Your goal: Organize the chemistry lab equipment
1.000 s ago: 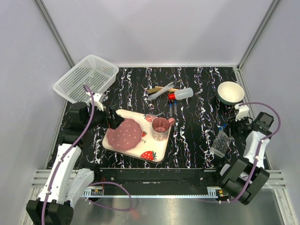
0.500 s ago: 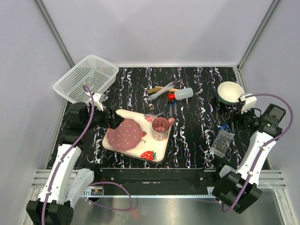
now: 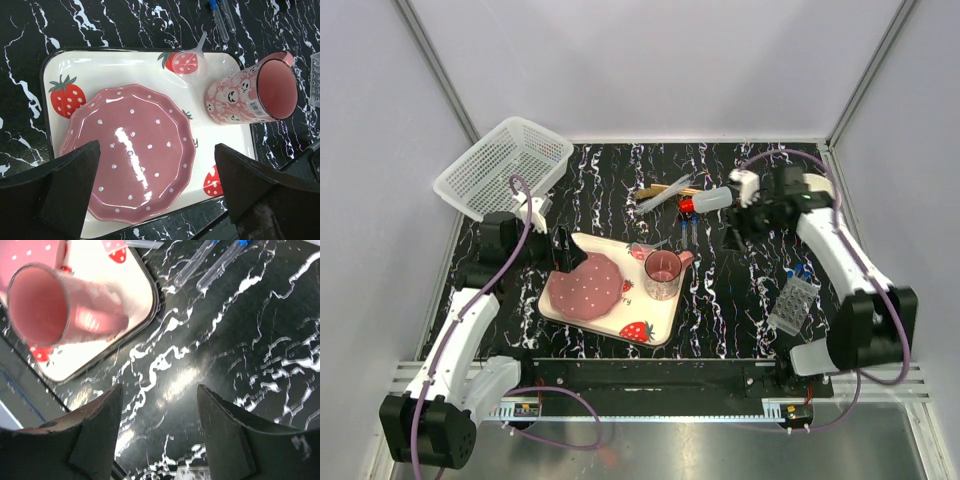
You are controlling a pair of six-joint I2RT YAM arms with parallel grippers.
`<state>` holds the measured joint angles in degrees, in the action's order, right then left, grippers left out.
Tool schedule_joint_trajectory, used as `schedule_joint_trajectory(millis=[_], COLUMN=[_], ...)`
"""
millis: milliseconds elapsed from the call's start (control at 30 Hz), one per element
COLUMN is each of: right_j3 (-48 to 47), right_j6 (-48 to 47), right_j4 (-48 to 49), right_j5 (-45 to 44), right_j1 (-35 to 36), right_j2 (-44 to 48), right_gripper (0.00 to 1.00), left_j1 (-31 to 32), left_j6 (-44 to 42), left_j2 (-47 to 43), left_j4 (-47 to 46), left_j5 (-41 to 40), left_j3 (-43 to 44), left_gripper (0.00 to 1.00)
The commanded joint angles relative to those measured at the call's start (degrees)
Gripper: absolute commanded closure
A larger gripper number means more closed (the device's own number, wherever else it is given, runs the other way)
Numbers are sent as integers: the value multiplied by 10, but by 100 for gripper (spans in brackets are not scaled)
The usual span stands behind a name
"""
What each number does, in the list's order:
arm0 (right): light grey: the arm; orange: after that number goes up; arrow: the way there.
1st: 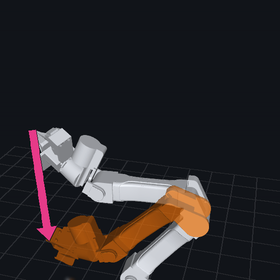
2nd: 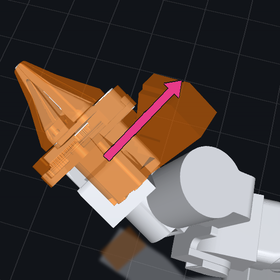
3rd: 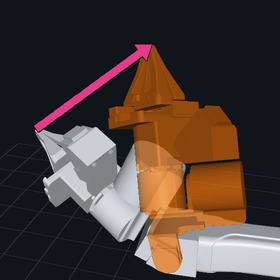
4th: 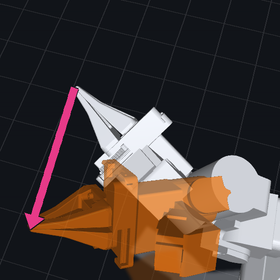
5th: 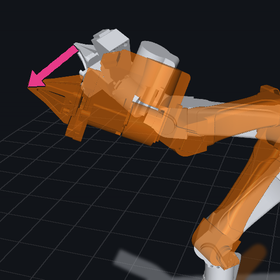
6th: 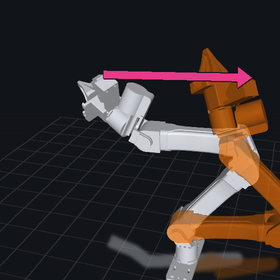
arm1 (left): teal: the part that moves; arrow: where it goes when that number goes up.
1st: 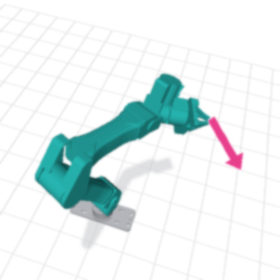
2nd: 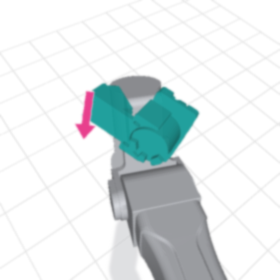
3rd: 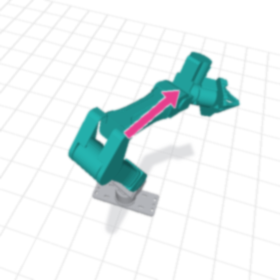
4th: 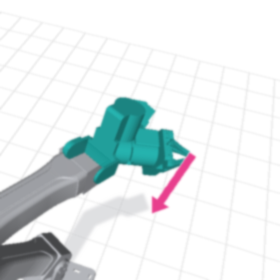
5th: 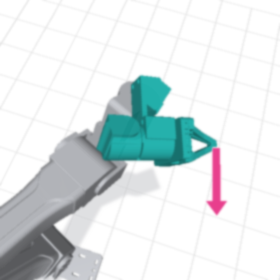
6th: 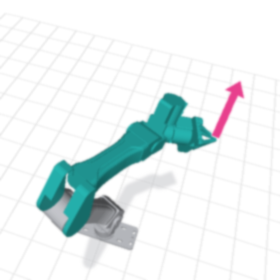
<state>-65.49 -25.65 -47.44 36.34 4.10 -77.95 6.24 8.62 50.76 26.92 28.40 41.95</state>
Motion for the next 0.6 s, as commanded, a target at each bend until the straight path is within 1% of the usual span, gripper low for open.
schedule_joint_trajectory(millis=[0, 33, 67, 100, 133, 233, 333, 400, 567], right_j3=[-69, -95, -107, -120, -139, -160, -180, -189, -200], right_j6=[130, 142, 157, 178, 184, 199, 201, 200, 212], right_j4=[101, 109, 122, 127, 133, 162, 167, 170, 178], right_j5=[-133, -150, -166, -194, -203, -228, -260, -275, -279], right_j1=[99, 110, 117, 122, 130, 139, 149, 151, 155], right_j2=[-93, -138, -162, -184, -222, -275, -314, -328, -361], right_gripper=[34, 34, 34, 39, 41, 45, 50, 51, 55], left_j1=[-1, -1, -2, -2, -2, -2, -3, -2, -2], left_j6=[-13, -14, -14, -15, -16, -18, -19, -19, -19], left_j2=[2, 5, 7, 10, 13, 28, 35, 36, 43], left_j4=[-11, -10, -11, -9, -8, -6, -2, -2, -3], left_j5=[-18, -19, -19, -22, -22, -22, -22, -22, -20], left_j3=[1, 0, 0, 1, 1, 4, 5, 5, 6], left_gripper=[1, 1, 1, 1, 1, 1, 1, 1, 1])
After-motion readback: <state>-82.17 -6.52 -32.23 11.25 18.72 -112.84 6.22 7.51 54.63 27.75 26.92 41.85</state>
